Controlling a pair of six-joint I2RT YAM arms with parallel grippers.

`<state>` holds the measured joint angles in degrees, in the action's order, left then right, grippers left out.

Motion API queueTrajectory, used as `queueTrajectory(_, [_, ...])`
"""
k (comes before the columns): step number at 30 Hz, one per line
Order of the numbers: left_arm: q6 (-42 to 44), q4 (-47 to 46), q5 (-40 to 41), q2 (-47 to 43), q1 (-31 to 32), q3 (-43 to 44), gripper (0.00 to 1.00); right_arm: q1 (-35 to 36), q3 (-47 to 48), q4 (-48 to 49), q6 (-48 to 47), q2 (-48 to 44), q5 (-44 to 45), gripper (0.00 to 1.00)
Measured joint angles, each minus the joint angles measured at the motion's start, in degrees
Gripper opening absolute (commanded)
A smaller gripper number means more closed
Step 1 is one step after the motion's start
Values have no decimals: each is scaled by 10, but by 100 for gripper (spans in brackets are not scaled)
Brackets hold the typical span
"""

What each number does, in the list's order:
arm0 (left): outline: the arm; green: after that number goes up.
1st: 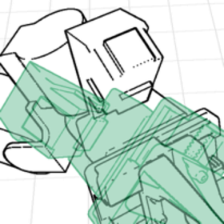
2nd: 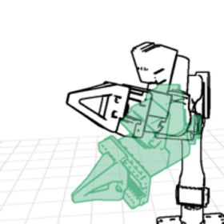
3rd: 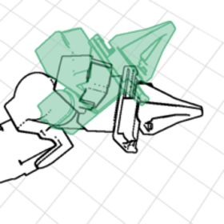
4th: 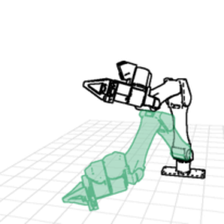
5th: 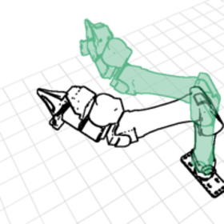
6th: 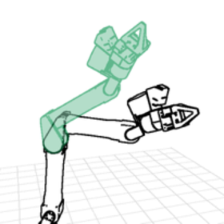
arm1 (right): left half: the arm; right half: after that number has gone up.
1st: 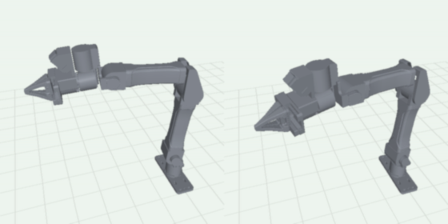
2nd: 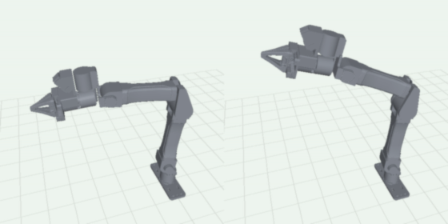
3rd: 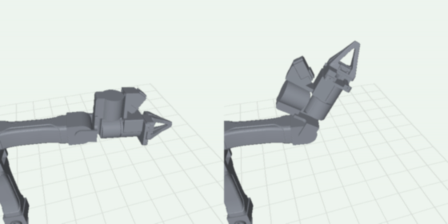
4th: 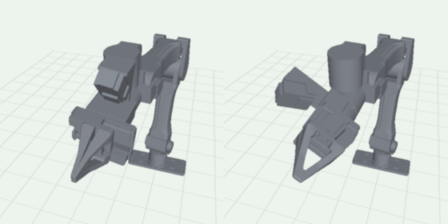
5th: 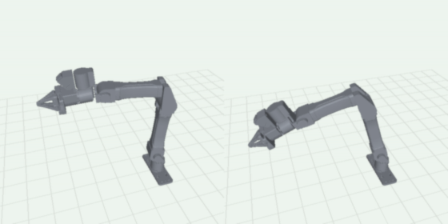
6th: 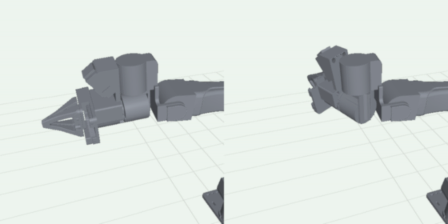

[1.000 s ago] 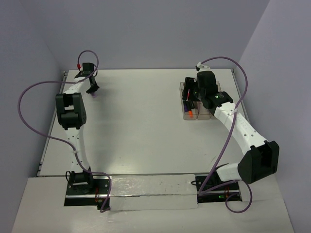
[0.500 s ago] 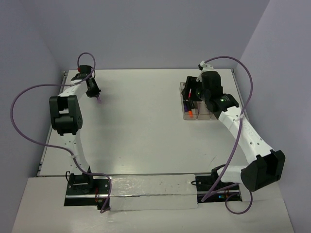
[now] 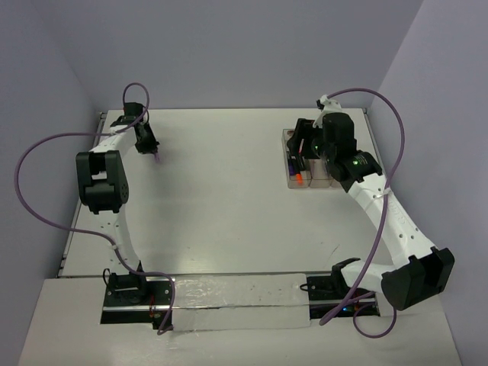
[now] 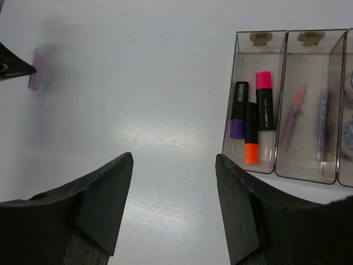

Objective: Sort the stationery into containers
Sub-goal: Pick up the pen from the center of the board.

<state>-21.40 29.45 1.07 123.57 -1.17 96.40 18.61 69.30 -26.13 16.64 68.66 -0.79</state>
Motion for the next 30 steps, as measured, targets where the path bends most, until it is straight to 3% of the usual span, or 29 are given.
queueTrajectory(6, [8,1,-42,-21,2,-5,0,0,0,1,13,2,-40,68])
queueTrajectory(14, [11,3,-127,-121,4,-44,0,35,3,50,68,46,-97,67])
queueTrajectory(21, [25,19,-184,-201,32,-70,0,77,49,187,219,177,-230,67])
queueTrajectory(26, [40,30,-201,-261,41,-96,0,126,157,269,316,304,-246,68])
queueTrajectory(30, [46,34,-209,-295,41,-117,0,162,223,325,397,383,-252,75])
